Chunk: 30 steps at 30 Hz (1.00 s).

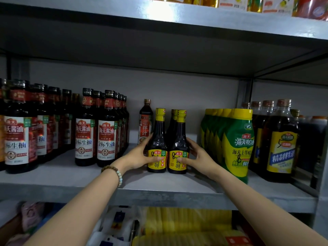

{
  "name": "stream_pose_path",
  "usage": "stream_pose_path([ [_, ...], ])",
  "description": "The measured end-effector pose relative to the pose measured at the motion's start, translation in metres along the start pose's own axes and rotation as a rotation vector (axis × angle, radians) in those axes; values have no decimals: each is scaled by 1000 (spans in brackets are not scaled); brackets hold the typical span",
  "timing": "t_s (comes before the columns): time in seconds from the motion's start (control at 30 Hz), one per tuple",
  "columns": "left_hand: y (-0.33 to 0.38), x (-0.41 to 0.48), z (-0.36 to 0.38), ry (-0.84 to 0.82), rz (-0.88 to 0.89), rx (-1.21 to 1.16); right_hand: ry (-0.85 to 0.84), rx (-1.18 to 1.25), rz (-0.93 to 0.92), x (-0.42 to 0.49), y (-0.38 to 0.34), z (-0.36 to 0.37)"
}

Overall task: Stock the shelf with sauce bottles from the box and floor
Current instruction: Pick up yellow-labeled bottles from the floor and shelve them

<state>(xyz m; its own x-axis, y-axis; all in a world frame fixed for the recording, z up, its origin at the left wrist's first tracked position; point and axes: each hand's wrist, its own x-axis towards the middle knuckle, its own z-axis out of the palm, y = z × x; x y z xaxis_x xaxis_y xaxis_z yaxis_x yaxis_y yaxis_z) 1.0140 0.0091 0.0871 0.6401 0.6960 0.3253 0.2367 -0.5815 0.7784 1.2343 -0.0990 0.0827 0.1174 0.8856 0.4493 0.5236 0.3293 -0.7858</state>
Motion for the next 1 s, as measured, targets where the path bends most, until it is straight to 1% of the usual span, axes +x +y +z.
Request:
stream_pose_path([
  [0.3, -3, 0, 0, 6, 12, 32, 8, -21, 7, -2, -1, 2],
  [0.53, -4, -3, 4, 24, 49, 22, 30, -119, 82, -14, -8, 9],
  [0.63, -4, -4, 5, 39, 65, 47, 104, -131, 142, -22, -14, 7],
  [0.73, -5, -5, 8, 37, 110, 55, 184, -96, 147, -39, -23, 7],
  [0.8, 2, -11, 8, 69, 132, 36, 206, -154, 135, -53, -31, 10],
  [0.87, 10, -23, 6, 128, 157, 18, 175, -261, 139, -71, -41, 12],
  [0.93, 16, -43, -1, 128, 186, 126, 101, -377, 140, -89, -51, 16],
  [1.0, 22, -71, -12, 72, 155, 334, 28, -480, 126, -105, -60, 22],
])
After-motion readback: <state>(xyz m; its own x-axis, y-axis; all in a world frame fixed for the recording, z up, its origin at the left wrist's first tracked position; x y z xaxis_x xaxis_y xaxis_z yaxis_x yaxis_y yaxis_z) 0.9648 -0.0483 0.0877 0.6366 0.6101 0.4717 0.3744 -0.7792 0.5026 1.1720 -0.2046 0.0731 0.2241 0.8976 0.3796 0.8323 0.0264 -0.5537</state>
